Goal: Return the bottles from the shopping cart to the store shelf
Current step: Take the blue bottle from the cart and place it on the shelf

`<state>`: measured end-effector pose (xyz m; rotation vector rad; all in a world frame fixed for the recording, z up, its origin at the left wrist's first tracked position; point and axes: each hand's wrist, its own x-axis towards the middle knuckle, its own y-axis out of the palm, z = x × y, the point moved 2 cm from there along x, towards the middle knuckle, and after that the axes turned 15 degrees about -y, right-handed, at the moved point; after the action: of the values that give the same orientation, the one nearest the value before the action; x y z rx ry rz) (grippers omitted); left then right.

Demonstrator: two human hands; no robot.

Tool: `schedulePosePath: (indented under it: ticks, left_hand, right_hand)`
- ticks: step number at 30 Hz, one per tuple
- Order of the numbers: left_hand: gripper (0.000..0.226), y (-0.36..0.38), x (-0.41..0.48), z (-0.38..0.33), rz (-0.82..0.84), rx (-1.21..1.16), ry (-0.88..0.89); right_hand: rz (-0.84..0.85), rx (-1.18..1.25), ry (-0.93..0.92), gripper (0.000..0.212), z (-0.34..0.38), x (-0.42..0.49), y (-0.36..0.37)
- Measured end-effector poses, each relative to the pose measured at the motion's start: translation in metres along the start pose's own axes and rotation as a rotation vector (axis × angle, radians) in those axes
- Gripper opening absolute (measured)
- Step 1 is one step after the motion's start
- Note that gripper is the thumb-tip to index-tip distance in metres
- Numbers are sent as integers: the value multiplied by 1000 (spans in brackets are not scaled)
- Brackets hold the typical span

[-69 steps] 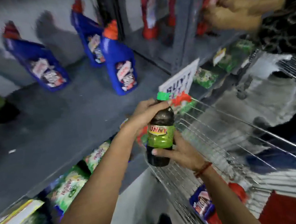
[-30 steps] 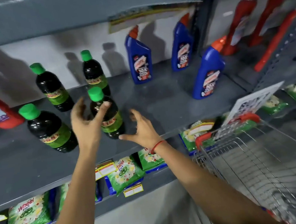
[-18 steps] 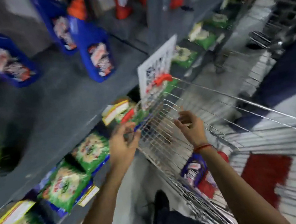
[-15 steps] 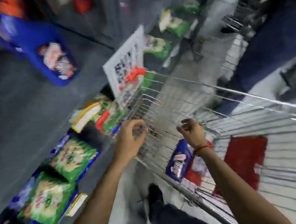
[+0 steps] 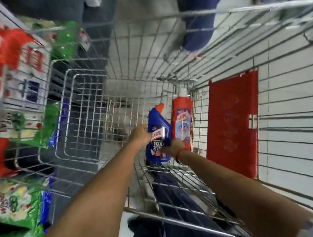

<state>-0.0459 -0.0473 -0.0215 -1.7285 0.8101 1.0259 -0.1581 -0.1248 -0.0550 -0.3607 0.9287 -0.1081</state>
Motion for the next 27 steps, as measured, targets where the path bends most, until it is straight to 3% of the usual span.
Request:
schedulePosePath:
  ticks: [3,9,14,18,22,27]
  left_hand:
    - [41,21,24,9,43,-10,-90]
    - [37,29,55,24,186,-131,-191]
    - [43,23,49,30,279,-183,-168]
    - [46,9,37,28,321,-369,-156]
    - [45,-19,16,20,293,-576,-98]
    - [45,-63,-35,5,291,-665,48]
  right_hand:
    - [-108,29,48,32,-7,13,5]
    - [-148,-15,0,41,-16,24,13]
    - [-137,92,-34,37,-17,26,14]
    - [-115,193,-43,67,-2,23,4]
    - [-118,511,-174,66,27,11,-18]
    - [-224,537,-352,65,69,-20,-41]
